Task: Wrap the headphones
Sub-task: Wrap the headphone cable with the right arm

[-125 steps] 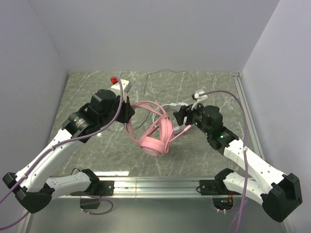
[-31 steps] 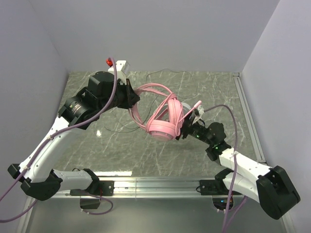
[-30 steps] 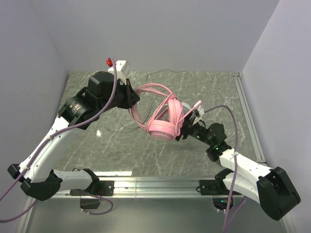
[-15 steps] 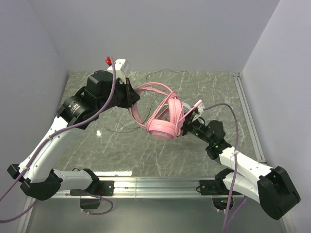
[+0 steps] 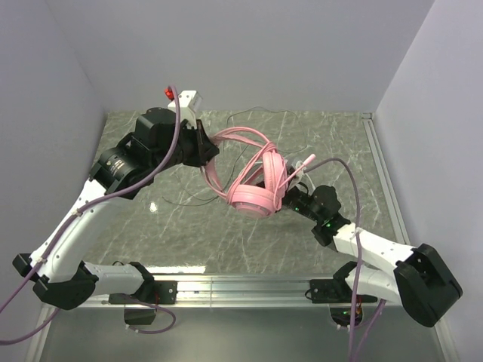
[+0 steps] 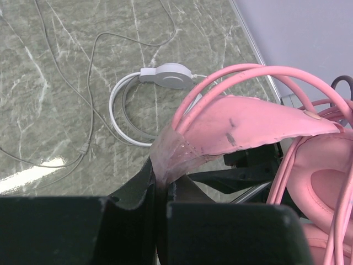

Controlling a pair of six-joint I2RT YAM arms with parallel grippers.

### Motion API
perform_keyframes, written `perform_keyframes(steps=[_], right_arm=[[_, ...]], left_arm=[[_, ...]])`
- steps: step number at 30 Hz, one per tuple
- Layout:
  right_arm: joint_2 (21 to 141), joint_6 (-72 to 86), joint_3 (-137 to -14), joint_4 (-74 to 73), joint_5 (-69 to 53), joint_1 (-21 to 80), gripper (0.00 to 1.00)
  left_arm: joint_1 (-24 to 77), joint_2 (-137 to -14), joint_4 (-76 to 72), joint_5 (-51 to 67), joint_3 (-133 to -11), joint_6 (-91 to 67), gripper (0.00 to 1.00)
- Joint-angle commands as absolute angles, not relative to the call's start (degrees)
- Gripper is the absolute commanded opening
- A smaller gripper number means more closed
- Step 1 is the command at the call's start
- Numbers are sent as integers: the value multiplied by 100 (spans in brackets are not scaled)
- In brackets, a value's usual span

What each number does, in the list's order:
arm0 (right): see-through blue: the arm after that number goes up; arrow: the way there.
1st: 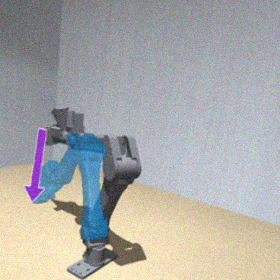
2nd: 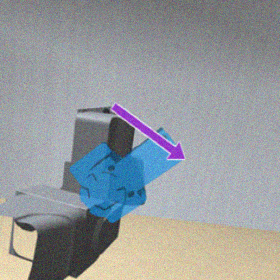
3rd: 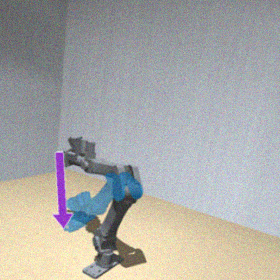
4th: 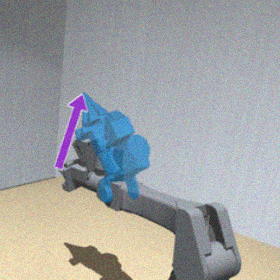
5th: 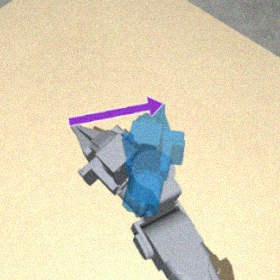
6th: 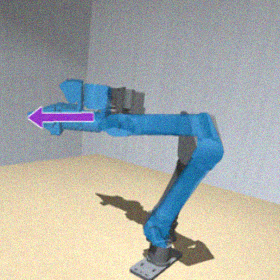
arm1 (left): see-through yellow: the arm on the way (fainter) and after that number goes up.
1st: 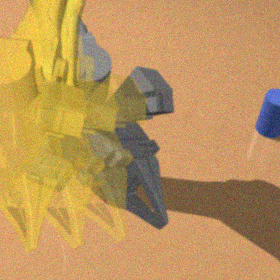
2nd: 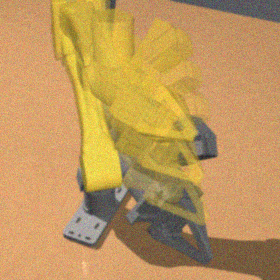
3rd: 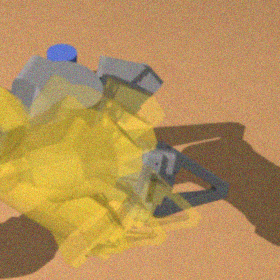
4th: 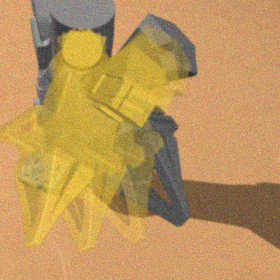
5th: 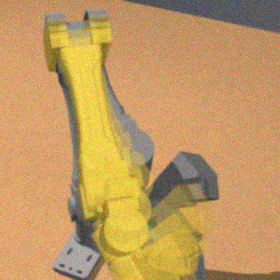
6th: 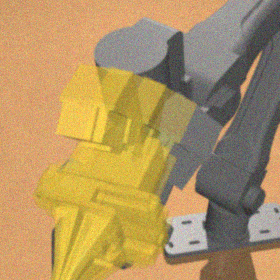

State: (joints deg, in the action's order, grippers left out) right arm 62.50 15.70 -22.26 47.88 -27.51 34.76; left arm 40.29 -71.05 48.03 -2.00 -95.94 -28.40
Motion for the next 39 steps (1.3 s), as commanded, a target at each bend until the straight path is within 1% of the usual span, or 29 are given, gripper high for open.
perform_keyframes(steps=[1, 5, 8, 10, 11, 12, 14, 15, 18, 20, 23, 27, 28, 32, 36, 37, 39], right_arm=[[6398, 1406, -2619, 5221, -2602, 3516, 66], [6477, 1371, -2645, 5317, -2417, 3533, 59], [6548, 1336, -2646, 5379, -2207, 3533, 58], [6583, 1318, -2672, 5370, -2119, 3524, 55], [6600, 1318, -2689, 5361, -2118, 3516, 49], [6635, 1327, -2707, 5327, -2136, 3516, 34], [6671, 1432, -2760, 5335, -2267, 3524, 23], [6706, 1485, -2768, 5361, -2320, 3524, 13], [6715, 1809, -2681, 5580, -2610, 3524, 3], [6697, 2160, -2654, 5669, -2846, 3533, 0], [6601, 2704, -2593, 5590, -2830, 3629, 0], [6530, 3365, -2356, 5626, -2550, 3963, 0], [6530, 3471, -2355, 5582, -2505, 4042, 0], [6592, 4102, -2355, 5397, -2426, 4289, 0], [6548, 4718, -2338, 4793, -2005, 4421, 0], [6565, 4972, -2320, 4694, -1891, 4438, 0], [6696, 5246, -2312, 4641, -1925, 4473, 0]], left_arm=[[4025, -7031, 4289, 79, -10002, -3243, 0], [4025, -7049, 4350, 70, -10063, -3252, 0], [4025, -7058, 4394, 114, -10116, -3287, 0], [4017, -7049, 4403, 158, -10142, -3296, 0], [4025, -7058, 4403, 167, -10160, -3296, 0], [4025, -7049, 4412, 150, -10169, -3296, 0], [4025, -7049, 4421, 114, -10160, -3296, 0], [4025, -7058, 4386, 114, -10151, -3305, 0], [4025, -7049, 4281, 123, -10029, -3357, 0], [4025, -7049, 4193, 106, -9897, -3445, 0], [4025, -6935, 3851, 18, -9591, -3777, 0], [4025, -6654, 3104, -850, -8914, -4376, 0], [4025, -6558, 2798, -940, -8642, -4551, 0], [4025, -6451, 2331, -1484, -8201, -4982, 0], [4025, -6232, 1838, -2336, -7630, -5413, 0], [4025, -6101, 1733, -2756, -7350, -5562, 0], [4025, -5986, 1443, -3188, -7085, -5747, 0]])
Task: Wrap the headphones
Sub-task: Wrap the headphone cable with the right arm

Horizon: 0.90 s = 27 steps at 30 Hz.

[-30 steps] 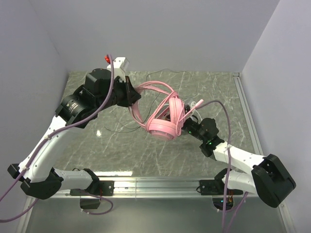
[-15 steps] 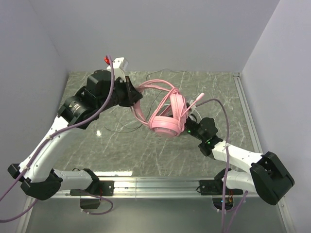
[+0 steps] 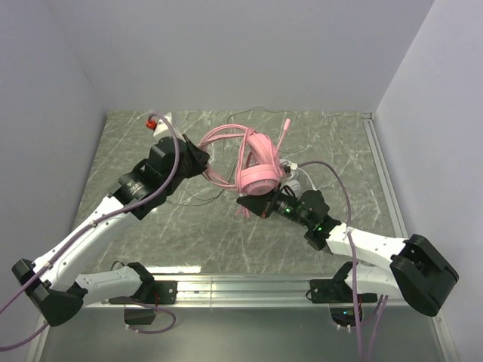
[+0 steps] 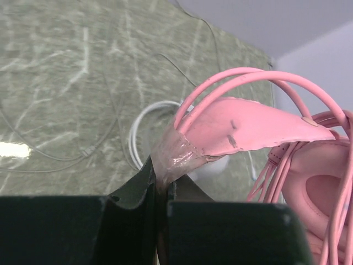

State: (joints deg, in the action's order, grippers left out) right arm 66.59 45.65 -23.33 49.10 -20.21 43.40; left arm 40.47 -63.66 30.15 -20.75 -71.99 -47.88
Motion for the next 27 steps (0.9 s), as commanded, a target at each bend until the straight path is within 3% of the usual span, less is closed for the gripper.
perform_keyframes(steps=[1, 8, 12, 21, 27], right_arm=[[6767, 5552, -2312, 4632, -1942, 4508, 0], [7356, 6521, -2390, 4747, -2180, 4631, 0], [7435, 6653, -2706, 4018, -2136, 4702, 0], [7497, 6689, -3199, 2840, -1811, 4781, 0], [8260, 6601, -4050, 2164, -1714, 4781, 0]], left_arm=[[4025, -5924, 1372, -3408, -6875, -5905, 0], [4008, -6213, 1854, -4867, -6715, -7276, 0], [3973, -6407, 2013, -5290, -6478, -7927, 0], [3437, -6600, 1152, -5229, -5213, -8525, 0], [3419, -6540, 906, -5949, -4475, -9175, 0]])
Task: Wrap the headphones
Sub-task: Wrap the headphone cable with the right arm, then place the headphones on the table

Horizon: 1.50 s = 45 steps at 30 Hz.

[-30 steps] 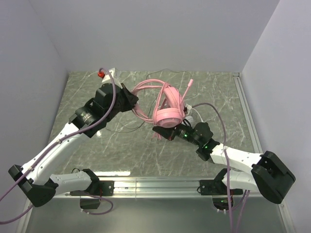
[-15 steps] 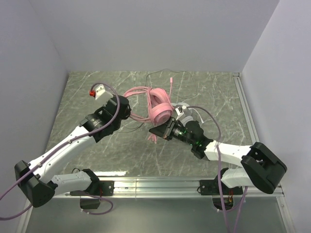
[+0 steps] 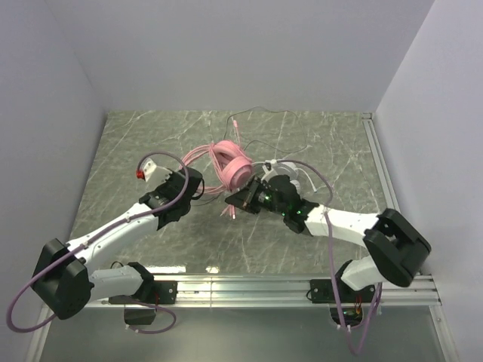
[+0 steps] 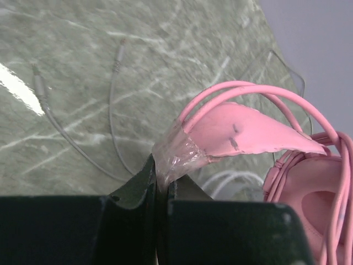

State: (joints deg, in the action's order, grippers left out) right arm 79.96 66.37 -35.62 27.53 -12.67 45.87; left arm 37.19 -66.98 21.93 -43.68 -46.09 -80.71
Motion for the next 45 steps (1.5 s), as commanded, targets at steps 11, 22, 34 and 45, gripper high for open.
perform_keyframes(steps=[11, 22, 34, 45], right_arm=[[10553, 6750, -6097, 2092, -2452, 4772, 0], [12276, 6926, -8162, 1644, -2856, 4781, 0], [13455, 7849, -8999, 2478, -3191, 5097, 0], [13886, 8165, -9518, 2522, -3252, 5238, 4]], left_arm=[[2691, -6759, 1714, -6644, -3859, -10125, 0], [1153, -6908, 923, -5749, -3050, -9791, 0], [651, -6803, 1912, -6090, -2979, -10160, 0], [-130, -7462, 2541, -5661, -3824, -9748, 4]])
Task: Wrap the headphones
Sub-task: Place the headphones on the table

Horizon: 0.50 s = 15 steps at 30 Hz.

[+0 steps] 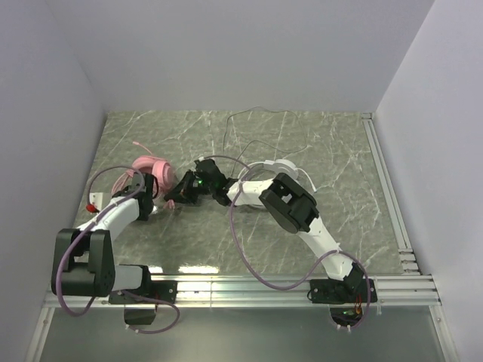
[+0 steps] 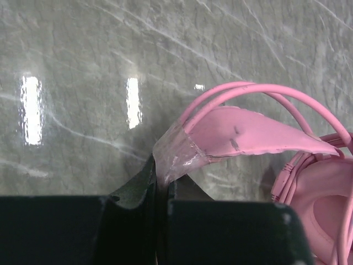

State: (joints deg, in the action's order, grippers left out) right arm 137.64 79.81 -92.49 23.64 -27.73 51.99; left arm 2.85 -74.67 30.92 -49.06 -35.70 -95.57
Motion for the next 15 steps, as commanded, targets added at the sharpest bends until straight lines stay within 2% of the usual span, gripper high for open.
perform_keyframes(steps=[1, 8, 14, 15], right_arm=[[13922, 8200, -9571, 2557, -3287, 5247, 4], [14299, 8604, -9861, 2733, -3331, 5273, 7], [14467, 8675, -10019, 2760, -3384, 5291, 13], [14475, 8657, -10037, 2725, -3392, 5300, 15]], left_arm=[[-193, -7445, 2444, -5634, -3771, -9686, 7], [-720, -7549, 1468, -5133, -3515, -9019, 15], [-870, -8024, 1758, -4949, -3954, -8991, 17], [-905, -8042, 1758, -4931, -3981, -8956, 20]])
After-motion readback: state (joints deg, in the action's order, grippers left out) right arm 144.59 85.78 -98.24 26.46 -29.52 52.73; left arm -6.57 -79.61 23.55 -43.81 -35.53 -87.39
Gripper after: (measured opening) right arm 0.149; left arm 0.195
